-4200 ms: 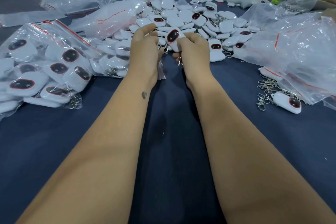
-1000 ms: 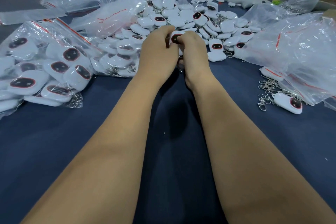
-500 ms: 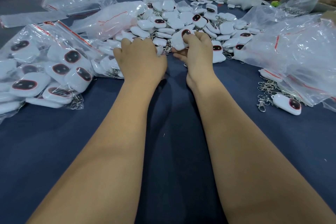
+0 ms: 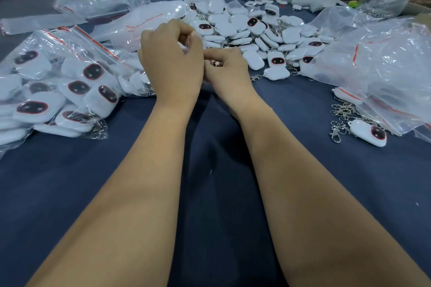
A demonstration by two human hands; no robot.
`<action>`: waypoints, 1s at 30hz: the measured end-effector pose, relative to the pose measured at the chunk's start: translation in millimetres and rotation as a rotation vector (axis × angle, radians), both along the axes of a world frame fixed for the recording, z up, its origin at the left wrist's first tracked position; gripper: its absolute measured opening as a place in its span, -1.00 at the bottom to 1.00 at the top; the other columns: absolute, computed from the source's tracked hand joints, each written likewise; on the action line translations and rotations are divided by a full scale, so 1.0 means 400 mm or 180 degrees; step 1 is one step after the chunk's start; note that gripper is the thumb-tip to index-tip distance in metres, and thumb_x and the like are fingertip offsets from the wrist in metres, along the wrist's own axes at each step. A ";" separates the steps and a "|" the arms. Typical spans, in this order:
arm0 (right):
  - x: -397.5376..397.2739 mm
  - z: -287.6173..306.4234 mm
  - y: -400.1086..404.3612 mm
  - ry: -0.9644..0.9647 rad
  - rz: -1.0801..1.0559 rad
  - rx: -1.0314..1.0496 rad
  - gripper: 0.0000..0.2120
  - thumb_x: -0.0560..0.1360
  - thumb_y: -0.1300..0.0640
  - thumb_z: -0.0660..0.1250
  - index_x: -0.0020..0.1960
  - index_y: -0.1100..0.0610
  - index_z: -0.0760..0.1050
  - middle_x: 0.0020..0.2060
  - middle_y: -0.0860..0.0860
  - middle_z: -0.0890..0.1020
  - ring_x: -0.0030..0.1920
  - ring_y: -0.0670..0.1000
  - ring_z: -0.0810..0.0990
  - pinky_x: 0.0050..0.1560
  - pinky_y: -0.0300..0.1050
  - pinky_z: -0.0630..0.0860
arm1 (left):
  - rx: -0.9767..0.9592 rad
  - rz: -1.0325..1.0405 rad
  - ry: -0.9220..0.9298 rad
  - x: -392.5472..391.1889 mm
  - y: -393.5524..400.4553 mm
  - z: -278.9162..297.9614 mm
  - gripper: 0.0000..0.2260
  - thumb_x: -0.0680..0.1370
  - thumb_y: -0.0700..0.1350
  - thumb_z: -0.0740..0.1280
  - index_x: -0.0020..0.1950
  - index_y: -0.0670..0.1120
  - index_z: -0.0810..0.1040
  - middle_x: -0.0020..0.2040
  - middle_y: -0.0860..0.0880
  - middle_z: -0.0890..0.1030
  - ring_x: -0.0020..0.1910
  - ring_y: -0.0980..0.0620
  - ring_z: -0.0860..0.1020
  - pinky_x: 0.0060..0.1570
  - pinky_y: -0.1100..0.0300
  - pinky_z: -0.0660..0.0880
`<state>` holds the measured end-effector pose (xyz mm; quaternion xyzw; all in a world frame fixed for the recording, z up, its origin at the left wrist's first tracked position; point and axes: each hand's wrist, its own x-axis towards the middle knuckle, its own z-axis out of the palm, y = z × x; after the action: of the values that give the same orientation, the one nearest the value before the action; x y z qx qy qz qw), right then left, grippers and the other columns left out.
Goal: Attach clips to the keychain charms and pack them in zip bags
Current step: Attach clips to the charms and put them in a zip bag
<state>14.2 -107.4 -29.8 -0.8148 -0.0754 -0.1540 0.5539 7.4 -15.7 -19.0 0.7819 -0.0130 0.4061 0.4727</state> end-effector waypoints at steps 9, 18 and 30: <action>-0.014 0.013 0.021 0.0108 0.0199 0.1133 -0.87 0.50 0.32 0.36 0.00 0.19 0.63 -0.44 -0.01 0.61 -0.48 -0.08 0.51 -0.39 -0.24 0.48 | -0.0352 -0.0134 -0.0675 -0.007 -0.005 0.007 -0.85 0.54 -0.14 0.24 -0.03 -0.15 0.59 -0.12 0.06 0.51 -0.06 -0.03 0.52 0.00 0.11 0.45; -0.007 -0.004 -0.001 0.0028 0.0036 0.0564 -0.62 0.48 0.42 0.22 -0.40 0.05 0.43 -0.47 -0.09 0.46 -0.37 -0.12 0.36 -0.34 -0.23 0.33 | 0.0684 -0.0300 0.0107 -0.002 -0.016 -0.006 -0.74 0.44 -0.16 0.23 0.07 -0.06 0.58 -0.09 0.06 0.44 0.03 -0.04 0.46 0.08 0.10 0.36; 0.006 0.006 -0.087 0.0244 -0.1343 -0.0469 -0.69 0.41 0.28 0.20 0.08 0.01 0.51 0.06 -0.05 0.56 0.13 0.03 0.49 0.18 -0.04 0.43 | 0.1905 0.0127 0.0791 0.024 -0.009 -0.035 -0.70 0.41 -0.26 0.33 0.07 0.02 0.62 0.02 -0.05 0.53 0.15 -0.17 0.42 -0.07 0.16 0.12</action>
<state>16.8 -142.1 -27.4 -0.8560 0.1067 -0.2294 0.4509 17.0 -19.4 -32.9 0.9299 -0.0587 0.2949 0.2118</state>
